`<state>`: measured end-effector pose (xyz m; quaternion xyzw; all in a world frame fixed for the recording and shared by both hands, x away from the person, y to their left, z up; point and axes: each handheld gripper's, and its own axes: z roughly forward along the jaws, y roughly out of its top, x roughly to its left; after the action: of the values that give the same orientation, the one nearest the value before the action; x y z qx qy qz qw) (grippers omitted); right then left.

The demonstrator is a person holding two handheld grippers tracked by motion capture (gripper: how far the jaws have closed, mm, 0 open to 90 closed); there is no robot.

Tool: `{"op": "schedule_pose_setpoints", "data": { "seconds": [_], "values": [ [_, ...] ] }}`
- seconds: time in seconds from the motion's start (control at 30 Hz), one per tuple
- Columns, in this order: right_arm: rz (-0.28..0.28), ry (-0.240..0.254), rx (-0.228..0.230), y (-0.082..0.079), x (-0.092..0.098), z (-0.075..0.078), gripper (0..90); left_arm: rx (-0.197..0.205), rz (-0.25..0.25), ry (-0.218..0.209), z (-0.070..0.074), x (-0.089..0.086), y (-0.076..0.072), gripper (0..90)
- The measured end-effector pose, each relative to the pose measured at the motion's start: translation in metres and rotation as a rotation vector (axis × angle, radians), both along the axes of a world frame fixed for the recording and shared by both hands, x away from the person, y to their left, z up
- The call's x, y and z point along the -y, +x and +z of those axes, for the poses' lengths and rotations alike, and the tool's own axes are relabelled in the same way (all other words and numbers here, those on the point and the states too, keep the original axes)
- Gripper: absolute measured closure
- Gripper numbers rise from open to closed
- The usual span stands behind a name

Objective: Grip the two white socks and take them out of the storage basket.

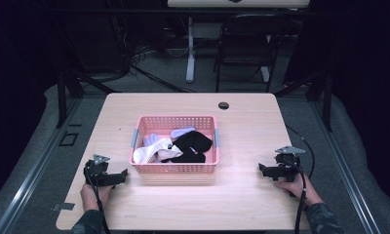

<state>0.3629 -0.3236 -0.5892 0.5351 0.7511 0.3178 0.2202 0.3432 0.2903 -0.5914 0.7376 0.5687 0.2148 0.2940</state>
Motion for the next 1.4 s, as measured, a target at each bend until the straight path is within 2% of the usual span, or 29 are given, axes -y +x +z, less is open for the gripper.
{"op": "schedule_pose_setpoints", "data": {
  "seconds": [0.27,0.3,0.37,0.4,0.43,0.5,0.57,0.73,0.8,1.03,1.1,1.13,1.23,1.3,1.37,1.4],
  "values": [
    [-0.003,0.001,0.0,0.0,0.0,0.0,0.0,-0.01,-0.002,0.001,0.001,0.0,0.001,0.2],
    [-0.003,0.001,0.0,0.0,0.0,0.0,0.0,-0.01,-0.017,0.009,0.002,0.0,0.002,0.3],
    [-0.007,-0.003,-0.002,0.0,0.0,0.0,0.0,-0.01,-0.014,0.007,0.002,-0.001,0.003,0.2],
    [-0.007,-0.003,-0.002,0.0,0.0,0.0,0.0,-0.01,-0.004,-0.01,0.004,-0.003,0.003,0.2],
    [-0.006,0.001,-0.001,0.0,0.0,0.0,0.0,-0.012,-0.012,-0.019,0.008,-0.003,0.002,0.2],
    [-0.005,-0.001,-0.002,0.0,0.0,0.0,0.0,-0.004,-0.02,-0.008,0.016,-0.004,0.0,0.2],
    [-0.004,0.0,-0.003,0.0,0.0,0.0,0.0,0.005,-0.019,-0.042,0.022,-0.006,-0.001,0.2],
    [-0.005,-0.005,-0.001,0.0,0.0,0.0,0.0,0.006,-0.047,-0.059,0.036,-0.01,-0.002,0.2],
    [-0.005,-0.005,-0.002,0.0,0.0,0.0,0.0,0.012,-0.055,-0.093,0.045,-0.011,-0.001,0.2],
    [0.005,-0.004,-0.007,0.001,0.0,0.0,0.0,0.017,-0.099,-0.082,0.06,-0.004,-0.002,0.2],
    [0.007,-0.004,-0.007,0.001,0.0,0.0,0.0,0.023,-0.117,-0.09,0.069,-0.002,-0.003,0.2],
    [0.007,-0.004,-0.007,0.001,0.0,0.0,0.0,0.023,-0.117,-0.09,0.069,-0.002,-0.003,0.2],
    [0.009,-0.005,-0.008,0.001,0.0,0.0,0.0,0.045,-0.141,-0.103,0.087,0.003,-0.003,0.2],
    [0.008,-0.005,-0.007,0.001,0.0,0.0,0.0,0.055,-0.153,-0.08,0.095,0.005,-0.002,0.2],
    [0.01,-0.005,-0.008,0.001,0.0,0.0,0.0,0.055,-0.163,-0.081,0.1,0.006,-0.002,0.1],
    [0.006,-0.002,-0.005,0.001,0.0,0.0,0.0,0.06,-0.176,-0.09,0.109,0.008,-0.001,0.2]
  ]
}}
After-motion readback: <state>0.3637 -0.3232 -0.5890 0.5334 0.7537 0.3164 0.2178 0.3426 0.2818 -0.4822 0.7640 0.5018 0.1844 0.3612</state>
